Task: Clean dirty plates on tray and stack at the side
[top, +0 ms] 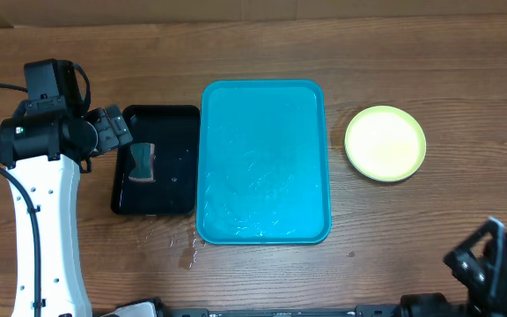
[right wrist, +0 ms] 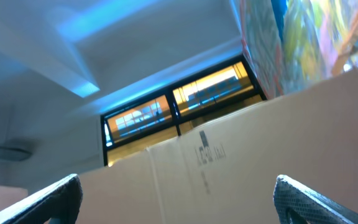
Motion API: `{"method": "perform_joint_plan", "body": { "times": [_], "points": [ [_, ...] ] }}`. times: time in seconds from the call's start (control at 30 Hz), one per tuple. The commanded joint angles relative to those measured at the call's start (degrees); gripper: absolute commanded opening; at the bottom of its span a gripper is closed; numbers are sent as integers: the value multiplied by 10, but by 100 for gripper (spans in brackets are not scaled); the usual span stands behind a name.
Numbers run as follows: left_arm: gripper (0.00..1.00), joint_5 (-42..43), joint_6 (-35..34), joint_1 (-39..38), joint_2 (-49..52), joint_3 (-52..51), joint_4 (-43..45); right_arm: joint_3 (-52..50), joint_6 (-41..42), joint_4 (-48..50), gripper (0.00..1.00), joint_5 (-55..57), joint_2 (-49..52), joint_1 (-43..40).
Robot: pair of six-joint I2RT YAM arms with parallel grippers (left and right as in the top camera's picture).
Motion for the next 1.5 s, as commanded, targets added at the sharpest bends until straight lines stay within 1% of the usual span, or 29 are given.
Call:
{"method": "perform_joint_plan", "body": {
  "times": [0.0,0.1,0.3,0.47,0.6,0.77,1.0,1.2,1.47],
  "points": [
    [100,3,-10,0,1,9,1,-44,-1,5,100,2,-5,2],
    [100,3,-10,0,1,9,1,-78,-19,6,100,-19,-5,2],
    [100,3,-10,0,1,9,1,-138,-96,8,100,-90,-5,2],
    [100,3,-10,0,1,9,1,-172,-123,-22,100,-94,-5,2],
    [100,3,-10,0,1,9,1,-194,-128,-65,100,-95,-5,1],
    [100,3,-10,0,1,9,1,-221,-176,-116,99,-124,-5,1],
    [100,3,-10,0,1,9,1,-223,-196,-276,100,-124,-5,1],
    [100,3,-10,0,1,9,1,-223,-236,-272,100,-122,-5,1],
    [100,3,-10,0,1,9,1,-223,-236,-272,100,-122,-5,1]
  ]
}}
